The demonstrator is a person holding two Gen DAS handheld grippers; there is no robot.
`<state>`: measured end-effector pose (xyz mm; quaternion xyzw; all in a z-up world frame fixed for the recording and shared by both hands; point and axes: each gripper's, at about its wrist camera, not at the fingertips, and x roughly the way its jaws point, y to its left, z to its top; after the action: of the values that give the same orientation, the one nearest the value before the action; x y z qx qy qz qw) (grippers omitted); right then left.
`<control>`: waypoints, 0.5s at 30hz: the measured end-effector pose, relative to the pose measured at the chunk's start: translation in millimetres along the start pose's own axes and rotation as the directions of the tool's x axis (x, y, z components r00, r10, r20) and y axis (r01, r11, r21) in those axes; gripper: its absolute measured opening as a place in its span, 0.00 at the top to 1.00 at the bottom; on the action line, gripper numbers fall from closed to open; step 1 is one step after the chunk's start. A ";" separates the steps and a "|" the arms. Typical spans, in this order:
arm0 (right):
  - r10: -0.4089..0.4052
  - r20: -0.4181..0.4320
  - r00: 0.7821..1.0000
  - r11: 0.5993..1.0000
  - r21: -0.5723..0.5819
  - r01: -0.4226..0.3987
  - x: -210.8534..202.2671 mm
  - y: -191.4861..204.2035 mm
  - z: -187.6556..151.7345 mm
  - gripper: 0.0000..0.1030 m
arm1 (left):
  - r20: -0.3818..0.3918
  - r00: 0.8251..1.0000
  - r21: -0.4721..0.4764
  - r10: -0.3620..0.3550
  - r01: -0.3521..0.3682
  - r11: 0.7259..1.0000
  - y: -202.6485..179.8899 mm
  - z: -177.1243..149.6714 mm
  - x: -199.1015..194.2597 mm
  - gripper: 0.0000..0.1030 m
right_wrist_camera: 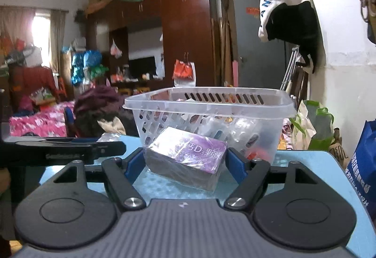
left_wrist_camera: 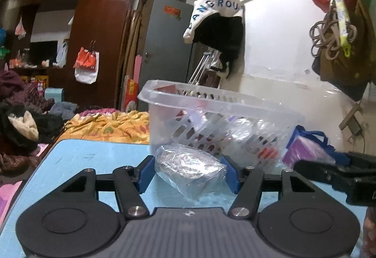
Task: Organize objects
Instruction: 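Grasp a foil-wrapped clear packet with the left gripper while the right gripper grasps a purple packet, then carry both packets over the white basket and open both grippers to drop them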
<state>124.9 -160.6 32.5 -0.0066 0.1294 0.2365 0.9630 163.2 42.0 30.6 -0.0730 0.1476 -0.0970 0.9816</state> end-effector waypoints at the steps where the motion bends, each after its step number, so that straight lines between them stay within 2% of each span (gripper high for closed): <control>1: 0.001 0.002 1.000 1.000 0.012 -0.002 -0.7 -2.0 -1.4 0.26 | 0.007 1.000 -0.002 -0.006 0.006 1.000 -1.5 -0.6 -2.3 0.37; 5: 0.034 0.021 0.999 0.997 0.069 -0.035 1.3 -11.5 -2.5 0.26 | 0.042 0.999 0.019 -0.025 0.024 1.000 -11.0 -4.3 -7.4 0.37; 10: -0.008 0.018 1.000 0.998 0.063 0.007 9.3 -11.4 -4.4 0.26 | 0.083 0.996 0.048 -0.021 0.017 0.999 -13.4 -6.1 -14.6 0.37; 15: -0.002 0.013 1.000 0.998 0.060 0.002 11.0 -10.0 -11.8 0.26 | 0.081 0.997 0.043 -0.016 0.013 0.999 -10.8 -6.2 -14.1 0.37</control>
<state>136.0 -165.4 17.9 0.0234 0.1301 0.2316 0.9638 146.2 33.8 30.5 -0.0572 0.1050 -0.1042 0.9873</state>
